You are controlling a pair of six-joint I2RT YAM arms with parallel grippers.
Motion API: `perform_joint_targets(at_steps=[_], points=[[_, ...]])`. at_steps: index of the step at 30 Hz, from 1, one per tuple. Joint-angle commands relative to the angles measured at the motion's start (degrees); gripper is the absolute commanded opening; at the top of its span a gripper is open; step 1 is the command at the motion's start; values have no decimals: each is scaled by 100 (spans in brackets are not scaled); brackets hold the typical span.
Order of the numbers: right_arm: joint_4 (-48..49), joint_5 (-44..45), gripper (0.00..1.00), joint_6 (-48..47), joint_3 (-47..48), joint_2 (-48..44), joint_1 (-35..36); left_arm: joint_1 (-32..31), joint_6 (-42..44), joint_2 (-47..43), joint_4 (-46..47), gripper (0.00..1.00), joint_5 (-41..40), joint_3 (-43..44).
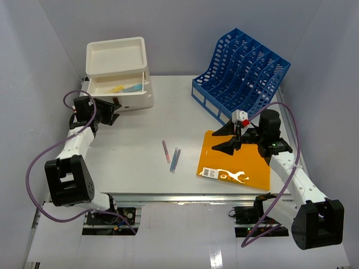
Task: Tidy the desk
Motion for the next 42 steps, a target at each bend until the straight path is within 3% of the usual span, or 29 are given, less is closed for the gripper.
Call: perform_joint_targets(at_steps=[1, 9, 18, 28, 42], points=[[236, -139, 64, 58, -52, -97, -61, 42, -44, 122, 676, 58, -234, 668], [239, -72, 64, 66, -61, -65, -94, 42, -196, 475, 673, 57, -143, 1046], [245, -66, 64, 90, -61, -56, -141, 42, -294, 120, 858, 43, -98, 368], [245, -51, 63, 101, -70, -53, -141, 42, -308, -318, 1018, 43, -110, -210], [245, -26, 64, 84, -78, -62, -167, 42, -427, -28, 1034, 48, 142, 541]])
